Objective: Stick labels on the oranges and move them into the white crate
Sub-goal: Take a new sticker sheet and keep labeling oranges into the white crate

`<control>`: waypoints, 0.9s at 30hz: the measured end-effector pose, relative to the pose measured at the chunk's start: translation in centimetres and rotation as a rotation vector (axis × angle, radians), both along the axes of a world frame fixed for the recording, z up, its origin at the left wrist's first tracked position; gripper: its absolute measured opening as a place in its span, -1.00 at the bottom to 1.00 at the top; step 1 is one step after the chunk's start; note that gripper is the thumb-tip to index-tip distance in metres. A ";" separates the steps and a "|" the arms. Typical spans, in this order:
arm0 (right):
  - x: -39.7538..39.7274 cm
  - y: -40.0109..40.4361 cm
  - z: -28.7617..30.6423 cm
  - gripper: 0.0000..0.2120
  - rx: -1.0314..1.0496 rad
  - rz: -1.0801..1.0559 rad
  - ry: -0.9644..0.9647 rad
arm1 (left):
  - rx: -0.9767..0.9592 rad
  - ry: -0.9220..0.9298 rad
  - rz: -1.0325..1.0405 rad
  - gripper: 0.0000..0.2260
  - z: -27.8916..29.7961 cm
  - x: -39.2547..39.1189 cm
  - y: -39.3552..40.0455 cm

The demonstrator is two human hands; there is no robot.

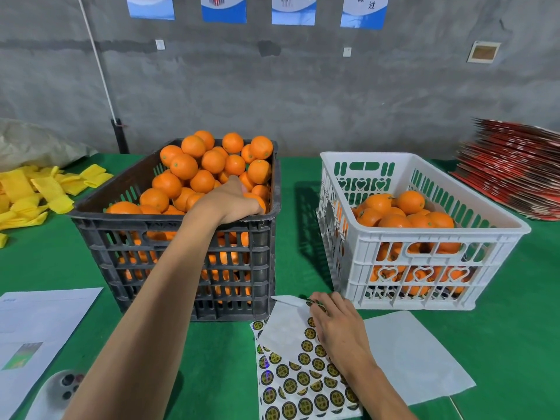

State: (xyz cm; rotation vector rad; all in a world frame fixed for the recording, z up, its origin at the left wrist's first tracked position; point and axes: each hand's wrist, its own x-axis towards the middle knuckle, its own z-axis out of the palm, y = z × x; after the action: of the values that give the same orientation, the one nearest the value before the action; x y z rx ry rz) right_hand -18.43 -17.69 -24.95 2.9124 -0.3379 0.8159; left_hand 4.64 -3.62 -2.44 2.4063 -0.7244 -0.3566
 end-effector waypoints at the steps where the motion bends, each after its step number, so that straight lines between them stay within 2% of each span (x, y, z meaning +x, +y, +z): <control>1: 0.1 0.0 0.0 -0.69 -0.015 0.000 0.009 | -0.001 0.005 -0.001 -0.37 0.0 0.0 0.0; 8: 0.0 0.1 0.1 -0.84 0.022 -0.033 0.042 | -0.004 0.016 -0.002 -0.38 -0.1 0.1 0.0; 13: -0.2 0.3 0.6 -0.89 0.173 -0.034 0.105 | -0.027 0.031 -0.011 -0.30 -0.1 0.2 -0.1; 16: -0.6 -0.2 0.5 -0.93 0.418 0.017 0.221 | -0.025 0.028 -0.011 -0.33 -0.2 0.2 0.0; 20: -1.3 -0.3 0.6 -0.90 0.801 0.136 0.229 | 0.015 0.001 -0.002 -0.28 -0.3 0.3 0.0; 22: -1.4 0.1 0.6 -0.94 1.017 0.152 0.173 | 0.002 0.000 -0.002 -0.33 -0.3 0.2 0.1; 25: -0.8 0.9 2.1 -0.96 1.243 0.164 -0.086 | -0.015 -0.006 -0.011 -0.37 -0.4 0.1 0.1; 27: 0.5 1.6 4.9 -0.92 1.355 0.197 -0.268 | -0.039 -0.024 -0.006 -0.30 -0.7 0.2 0.1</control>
State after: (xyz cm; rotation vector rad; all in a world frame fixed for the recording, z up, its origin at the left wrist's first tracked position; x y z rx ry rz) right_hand -17.96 -16.11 -20.05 4.0761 -0.9448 1.4234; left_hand 4.87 -3.55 -3.12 2.3761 -0.7433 -0.3136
